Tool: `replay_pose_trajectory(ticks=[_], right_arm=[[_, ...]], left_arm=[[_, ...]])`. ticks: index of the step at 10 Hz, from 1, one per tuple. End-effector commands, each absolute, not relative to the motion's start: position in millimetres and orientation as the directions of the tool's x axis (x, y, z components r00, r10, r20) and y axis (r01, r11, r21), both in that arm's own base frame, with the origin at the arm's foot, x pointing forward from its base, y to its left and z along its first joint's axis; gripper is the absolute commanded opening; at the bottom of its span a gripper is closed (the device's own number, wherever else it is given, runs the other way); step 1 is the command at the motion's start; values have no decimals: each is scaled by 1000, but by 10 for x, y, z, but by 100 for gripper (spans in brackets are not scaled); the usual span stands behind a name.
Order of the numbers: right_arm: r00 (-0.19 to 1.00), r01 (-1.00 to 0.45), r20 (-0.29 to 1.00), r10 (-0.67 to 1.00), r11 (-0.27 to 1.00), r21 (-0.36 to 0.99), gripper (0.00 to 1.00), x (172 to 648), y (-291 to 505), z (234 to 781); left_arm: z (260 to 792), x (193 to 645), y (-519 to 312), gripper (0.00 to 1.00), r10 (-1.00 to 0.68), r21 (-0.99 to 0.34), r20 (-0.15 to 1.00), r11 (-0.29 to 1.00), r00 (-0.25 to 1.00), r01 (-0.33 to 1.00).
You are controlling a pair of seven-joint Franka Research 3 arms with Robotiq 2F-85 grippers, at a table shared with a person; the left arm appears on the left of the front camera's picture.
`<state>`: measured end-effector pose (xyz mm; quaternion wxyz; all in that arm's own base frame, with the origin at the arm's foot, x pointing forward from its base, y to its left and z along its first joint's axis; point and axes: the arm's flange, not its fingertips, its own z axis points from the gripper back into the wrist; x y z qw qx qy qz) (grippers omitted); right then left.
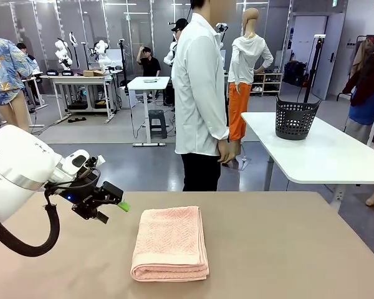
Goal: Fold the towel.
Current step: Pick up the 100 cm Hotel Towel and place it on the left side of the table.
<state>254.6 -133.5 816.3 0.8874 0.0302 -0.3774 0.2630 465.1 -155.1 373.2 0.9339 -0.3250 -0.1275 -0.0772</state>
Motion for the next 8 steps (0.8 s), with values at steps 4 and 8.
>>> replay_pose_trajectory(ticks=[4, 8], right_arm=[[584, -482, 684, 438, 864, -142, 100, 2538, -1329, 8156], [584, -482, 684, 438, 864, -142, 100, 2538, -1329, 8156]], left_arm=[[3409, 4740, -1639, 100, -62, -644, 281, 728, 958, 236], [3005, 4801, -1788, 100, -71, -711, 287, 653, 955, 262]])
